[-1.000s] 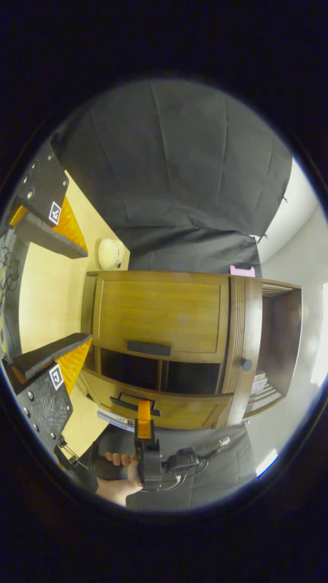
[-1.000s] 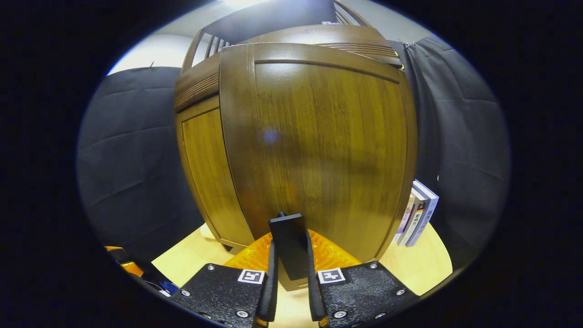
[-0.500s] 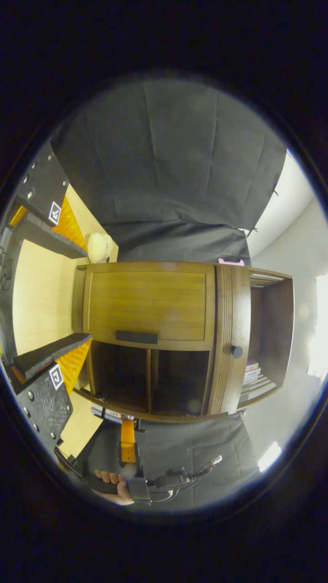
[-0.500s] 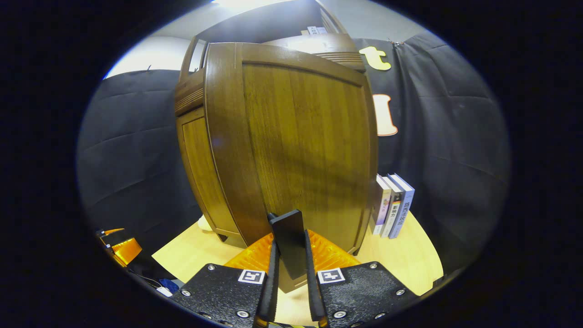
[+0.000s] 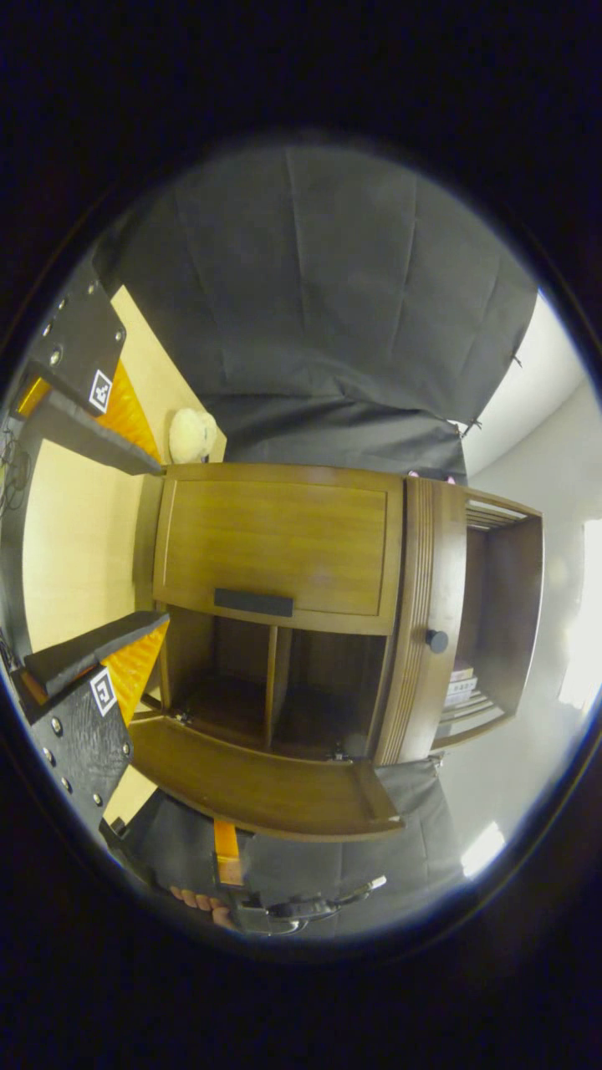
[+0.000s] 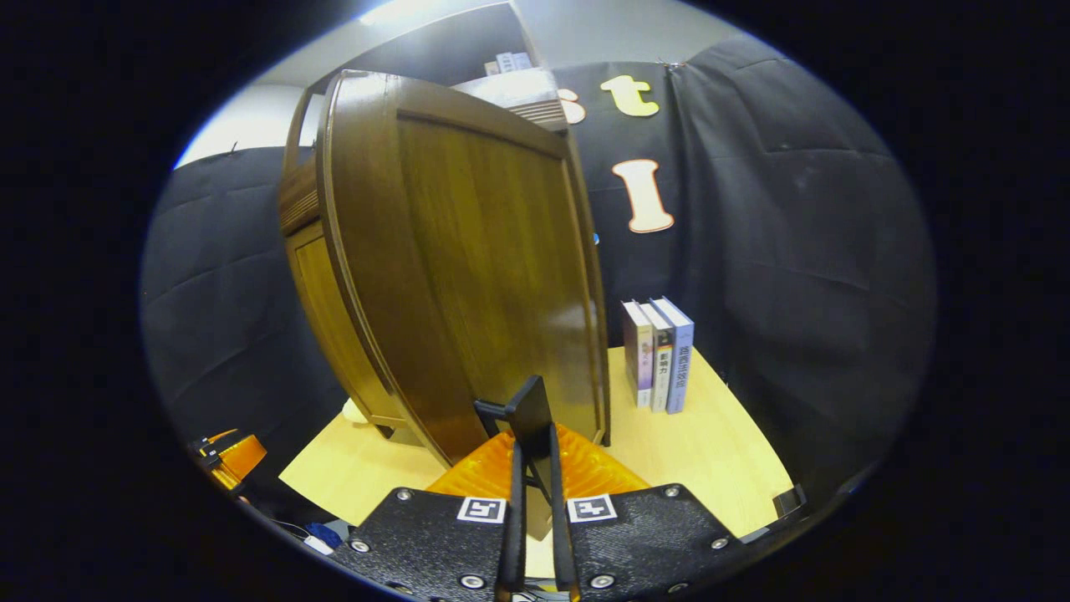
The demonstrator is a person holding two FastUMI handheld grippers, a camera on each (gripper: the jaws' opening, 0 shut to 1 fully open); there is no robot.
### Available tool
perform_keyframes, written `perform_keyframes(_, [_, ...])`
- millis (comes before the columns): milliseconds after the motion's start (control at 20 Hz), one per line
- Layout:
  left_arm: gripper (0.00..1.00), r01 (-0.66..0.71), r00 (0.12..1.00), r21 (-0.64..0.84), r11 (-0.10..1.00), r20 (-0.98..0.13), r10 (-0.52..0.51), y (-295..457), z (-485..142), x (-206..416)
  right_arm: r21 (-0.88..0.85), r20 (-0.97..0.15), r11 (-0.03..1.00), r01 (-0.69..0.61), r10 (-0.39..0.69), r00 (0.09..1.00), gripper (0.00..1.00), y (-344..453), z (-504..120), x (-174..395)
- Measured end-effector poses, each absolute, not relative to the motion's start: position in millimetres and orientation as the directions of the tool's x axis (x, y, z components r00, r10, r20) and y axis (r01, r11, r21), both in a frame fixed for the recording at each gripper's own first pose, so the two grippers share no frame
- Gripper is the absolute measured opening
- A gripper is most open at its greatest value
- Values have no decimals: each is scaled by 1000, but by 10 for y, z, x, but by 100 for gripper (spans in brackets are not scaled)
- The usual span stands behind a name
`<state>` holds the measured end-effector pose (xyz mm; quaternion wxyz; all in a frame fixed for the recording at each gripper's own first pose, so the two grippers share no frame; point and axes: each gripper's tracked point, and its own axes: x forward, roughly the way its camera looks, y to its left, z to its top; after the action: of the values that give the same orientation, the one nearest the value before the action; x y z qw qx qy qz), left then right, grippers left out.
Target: Open the right door of the double-door shoe cabinet with the right hand, and open the left door with the left hand.
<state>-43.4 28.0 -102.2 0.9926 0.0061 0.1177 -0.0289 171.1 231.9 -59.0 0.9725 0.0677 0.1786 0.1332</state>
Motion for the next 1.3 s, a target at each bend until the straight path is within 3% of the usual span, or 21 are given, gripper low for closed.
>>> perform_keyframes(50, [89,58,969,5,998,-241,-55,283,-1031,-449,174,-327,957,-231,278,903,12,2299,-595,1716])
perform_keyframes(150, [89,53,965,11,999,-256,-49,297,-1044,-476,162,-322,960,-228,270,907,9,2234,-561,1711])
perform_keyframes(200, [94,50,964,15,999,-262,-44,296,-1045,-478,159,-320,961,-225,266,910,7,2137,-559,1738])
perform_keyframes(250, [89,47,963,19,999,-268,-40,297,-1057,-481,156,-313,963,-220,259,914,7,2048,-548,1754])
perform_keyframes(300, [94,45,962,24,999,-271,-37,285,-1055,-483,155,-307,964,-215,254,917,7,1962,-569,1790])
perform_keyframes(400, [89,32,963,37,999,-270,-21,284,-1047,-474,163,-293,965,-205,246,924,7,1828,-577,1875])
perform_keyframes(450, [99,20,964,43,999,-266,-8,280,-1039,-462,175,-291,964,-198,243,925,6,1761,-583,1904])
perform_keyframes(550, [94,-5,966,54,999,-259,19,266,-1029,-425,209,-291,945,-253,307,906,5,1760,-590,1906])
perform_keyframes(600, [99,-16,967,63,998,-254,32,250,-1009,-399,213,-287,935,-282,336,897,6,1778,-587,1895])
perform_keyframes(700, [89,-40,962,84,996,-265,61,215,-979,-380,218,-292,920,-325,379,878,6,1784,-581,1883])
perform_keyframes(750, [99,-47,964,83,995,-256,67,185,-946,-364,216,-296,917,-334,388,873,6,1754,-592,1895])
perform_keyframes(800, [94,-55,967,78,995,-246,72,179,-950,-347,219,-298,913,-344,399,868,5,1755,-586,1900])
perform_keyframes(900, [99,-84,961,80,993,-257,102,155,-971,-356,241,-294,899,-365,426,855,6,1747,-575,1912])
perform_keyframes(1000, [94,-118,960,77,990,-247,133,137,-940,-370,266,-286,884,-385,454,844,6,1739,-549,1921])
perform_keyframes(1100, [99,-165,955,69,984,-237,177,151,-939,-353,266,-276,868,-420,486,829,6,1759,-551,1930])
perform_keyframes(1300, [99,-230,943,40,972,-236,233,152,-922,-362,265,-269,834,-483,546,794,8,1784,-538,1917])
